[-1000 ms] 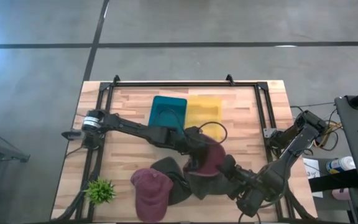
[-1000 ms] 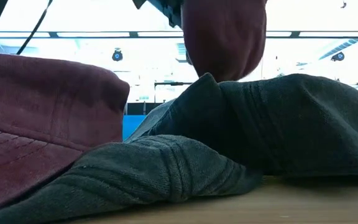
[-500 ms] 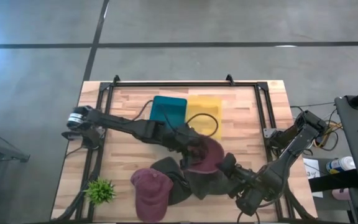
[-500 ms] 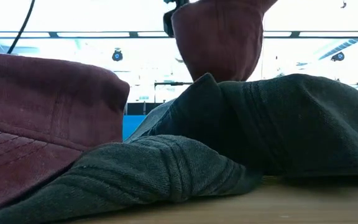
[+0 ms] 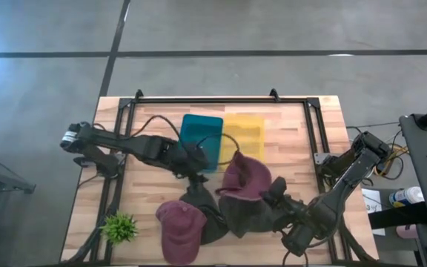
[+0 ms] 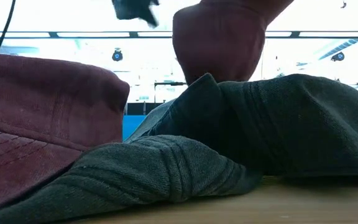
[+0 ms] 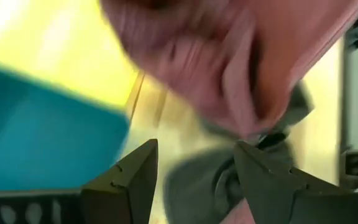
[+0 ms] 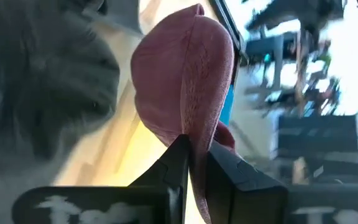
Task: Pick & Place hat
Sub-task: Put the right red cap into the yellow bin
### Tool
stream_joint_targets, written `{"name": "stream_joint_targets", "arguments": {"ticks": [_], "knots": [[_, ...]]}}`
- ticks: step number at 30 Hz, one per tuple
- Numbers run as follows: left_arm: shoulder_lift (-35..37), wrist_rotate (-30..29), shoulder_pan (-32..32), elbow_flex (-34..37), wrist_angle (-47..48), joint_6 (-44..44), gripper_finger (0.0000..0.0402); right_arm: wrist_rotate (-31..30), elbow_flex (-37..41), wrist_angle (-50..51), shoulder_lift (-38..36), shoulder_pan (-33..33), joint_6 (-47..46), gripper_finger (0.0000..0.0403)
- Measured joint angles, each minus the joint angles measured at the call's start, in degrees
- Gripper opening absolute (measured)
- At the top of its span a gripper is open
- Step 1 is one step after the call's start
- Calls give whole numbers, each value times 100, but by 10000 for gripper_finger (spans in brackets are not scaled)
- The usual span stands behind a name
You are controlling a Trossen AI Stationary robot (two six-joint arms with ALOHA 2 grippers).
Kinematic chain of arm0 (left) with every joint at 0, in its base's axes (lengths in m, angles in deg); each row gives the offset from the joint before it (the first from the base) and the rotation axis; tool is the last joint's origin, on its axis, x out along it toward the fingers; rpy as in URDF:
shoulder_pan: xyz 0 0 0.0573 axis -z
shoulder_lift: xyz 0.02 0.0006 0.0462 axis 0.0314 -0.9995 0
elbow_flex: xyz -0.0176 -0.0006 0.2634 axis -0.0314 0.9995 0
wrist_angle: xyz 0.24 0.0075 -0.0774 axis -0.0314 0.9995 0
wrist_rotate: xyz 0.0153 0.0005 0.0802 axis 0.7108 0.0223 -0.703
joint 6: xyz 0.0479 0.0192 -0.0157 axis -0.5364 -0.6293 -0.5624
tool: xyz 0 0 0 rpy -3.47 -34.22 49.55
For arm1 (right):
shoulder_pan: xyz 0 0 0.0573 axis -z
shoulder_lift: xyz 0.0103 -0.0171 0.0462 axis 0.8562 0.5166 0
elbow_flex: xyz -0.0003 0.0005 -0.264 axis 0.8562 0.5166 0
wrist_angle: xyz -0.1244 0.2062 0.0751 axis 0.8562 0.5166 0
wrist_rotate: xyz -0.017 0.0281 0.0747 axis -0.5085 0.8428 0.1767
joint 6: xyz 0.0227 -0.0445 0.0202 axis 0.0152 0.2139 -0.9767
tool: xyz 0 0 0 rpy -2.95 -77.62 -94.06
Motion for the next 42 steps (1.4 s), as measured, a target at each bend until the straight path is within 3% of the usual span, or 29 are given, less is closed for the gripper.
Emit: {"name": "stream_joint_targets", "arguments": {"ticks": [4,11,14,17,20,22,27,33,38,42], "knots": [[0,-26,210,596,-421,223,206,-129,2,16,0,-33,-871,31],[0,-320,800,1597,-1816,424,206,-277,2,25,0,-48,-701,31],[0,-954,1078,1760,-2026,460,206,-278,-28,38,-2,-46,-953,31],[68,-1964,1357,1643,-2051,501,206,-280,-141,49,-91,-35,-1348,31],[253,-3105,1635,1286,-2088,-100,206,-287,-218,64,-312,-33,-1674,31],[390,-3481,1761,1100,-2114,-723,206,-302,-252,67,-487,-16,-1870,31],[655,-3276,1756,1071,-2058,-1313,206,-302,-474,51,-1007,37,-2214,31],[780,-3345,1670,1078,-2231,-1015,206,-247,-884,-188,-1581,28,-2432,31],[613,-3228,1449,1078,-2798,-1058,206,-246,-1024,-597,-1879,31,-1850,31],[474,-3088,1299,1178,-2909,-391,206,5,-1110,-591,-2041,99,-1824,16]]}}
